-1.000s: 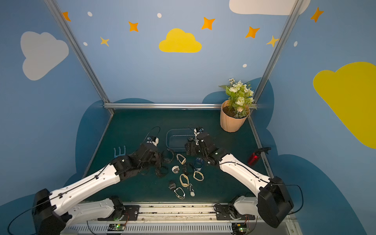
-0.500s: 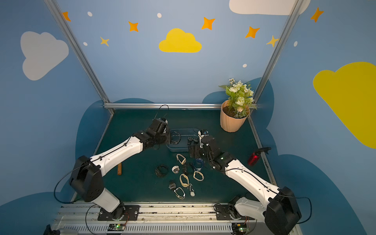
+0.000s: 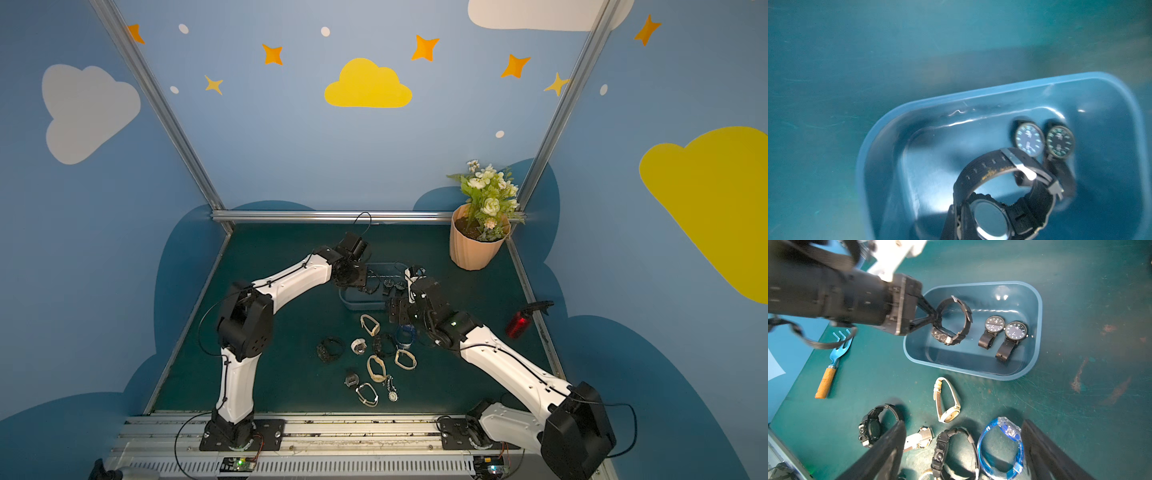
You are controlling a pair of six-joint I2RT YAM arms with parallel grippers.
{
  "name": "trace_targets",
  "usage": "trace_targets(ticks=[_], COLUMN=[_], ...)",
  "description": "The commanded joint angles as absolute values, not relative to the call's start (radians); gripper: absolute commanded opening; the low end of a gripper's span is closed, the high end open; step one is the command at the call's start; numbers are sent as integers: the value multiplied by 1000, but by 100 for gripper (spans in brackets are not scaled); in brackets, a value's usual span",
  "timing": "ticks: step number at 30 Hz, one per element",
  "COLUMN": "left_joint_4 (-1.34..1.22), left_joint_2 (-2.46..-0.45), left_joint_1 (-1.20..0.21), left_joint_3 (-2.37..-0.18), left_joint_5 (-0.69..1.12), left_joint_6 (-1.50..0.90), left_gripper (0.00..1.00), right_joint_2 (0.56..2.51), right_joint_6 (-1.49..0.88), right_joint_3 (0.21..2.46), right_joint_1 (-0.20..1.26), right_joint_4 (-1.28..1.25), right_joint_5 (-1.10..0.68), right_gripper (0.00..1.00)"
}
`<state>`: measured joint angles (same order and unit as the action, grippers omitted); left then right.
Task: Put the watch into the storage box
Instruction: Place the watch in the storage box.
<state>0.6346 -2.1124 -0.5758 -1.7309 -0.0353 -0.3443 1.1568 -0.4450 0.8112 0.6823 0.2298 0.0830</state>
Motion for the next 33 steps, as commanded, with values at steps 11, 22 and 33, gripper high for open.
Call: trace_targets(ticks=[11,22,33], left_joint_4=[775,683,148], left_joint_2=[-2211,-1946,-1320], left_joint_1=[-573,-573,-572], left_joint_3=[-1887,-1762,-974], left_joint_5=[-53,27,145], left_joint_6=[-351,-380,-555], left_gripper=[13,89,100], right_joint_2=[1131,1113,1185], right_joint_6=[-439,-430,-463], right_joint_3=[819,852,864], right_joint_1=[672,666,666], right_joint_4=[261,264,268], right_joint_5=[91,103,81], right_gripper=[88,88,88])
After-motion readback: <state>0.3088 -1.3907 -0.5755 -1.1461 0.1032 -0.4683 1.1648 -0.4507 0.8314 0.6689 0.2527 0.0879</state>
